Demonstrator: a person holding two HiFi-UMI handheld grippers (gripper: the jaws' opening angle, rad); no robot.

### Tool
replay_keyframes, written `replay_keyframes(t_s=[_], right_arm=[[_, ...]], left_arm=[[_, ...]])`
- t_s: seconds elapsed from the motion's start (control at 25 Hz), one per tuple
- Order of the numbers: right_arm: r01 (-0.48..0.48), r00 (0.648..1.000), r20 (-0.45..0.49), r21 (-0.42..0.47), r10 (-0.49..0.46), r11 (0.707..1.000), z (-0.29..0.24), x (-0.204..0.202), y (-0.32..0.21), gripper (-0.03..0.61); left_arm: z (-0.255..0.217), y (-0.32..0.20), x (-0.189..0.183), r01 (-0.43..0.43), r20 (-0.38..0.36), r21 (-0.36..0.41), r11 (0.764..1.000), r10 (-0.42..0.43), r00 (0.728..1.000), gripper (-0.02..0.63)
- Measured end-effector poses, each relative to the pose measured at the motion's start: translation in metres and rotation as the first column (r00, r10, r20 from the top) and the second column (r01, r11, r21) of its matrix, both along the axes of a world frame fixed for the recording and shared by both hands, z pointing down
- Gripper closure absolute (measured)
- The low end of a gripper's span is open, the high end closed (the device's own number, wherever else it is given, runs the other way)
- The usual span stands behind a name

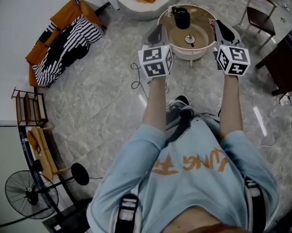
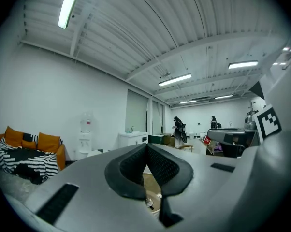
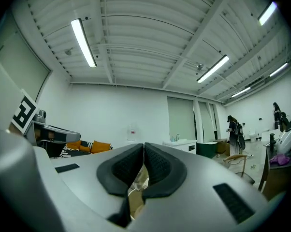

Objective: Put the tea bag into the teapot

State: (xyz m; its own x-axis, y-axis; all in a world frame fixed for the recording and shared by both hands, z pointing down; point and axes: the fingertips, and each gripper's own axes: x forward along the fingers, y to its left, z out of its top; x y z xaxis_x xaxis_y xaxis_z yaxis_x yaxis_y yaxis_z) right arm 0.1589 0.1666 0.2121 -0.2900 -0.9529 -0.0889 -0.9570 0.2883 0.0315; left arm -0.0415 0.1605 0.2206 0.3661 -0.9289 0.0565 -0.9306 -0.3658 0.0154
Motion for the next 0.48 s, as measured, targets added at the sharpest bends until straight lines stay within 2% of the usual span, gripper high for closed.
replay_keyframes(t_s=[0.24,0.48], right_arm=[[-0.008,0.997,-0.076,0.015,0.009,1.0,-0.005,0.0,-0.016,0.558],[0.012,0.997,-0.075,0.017,-0.01,1.0,-0.005,-0.001,-0.059,0.558]], left_arm=[[-0.008,-0.019,-0.004,-0.01,-0.019,0.007,1.0,0.01,1.0,0.589],[-0.003,-0.068,-0.008,0.0,-0.021,-0.002,1.0,0.0,1.0,0.589]])
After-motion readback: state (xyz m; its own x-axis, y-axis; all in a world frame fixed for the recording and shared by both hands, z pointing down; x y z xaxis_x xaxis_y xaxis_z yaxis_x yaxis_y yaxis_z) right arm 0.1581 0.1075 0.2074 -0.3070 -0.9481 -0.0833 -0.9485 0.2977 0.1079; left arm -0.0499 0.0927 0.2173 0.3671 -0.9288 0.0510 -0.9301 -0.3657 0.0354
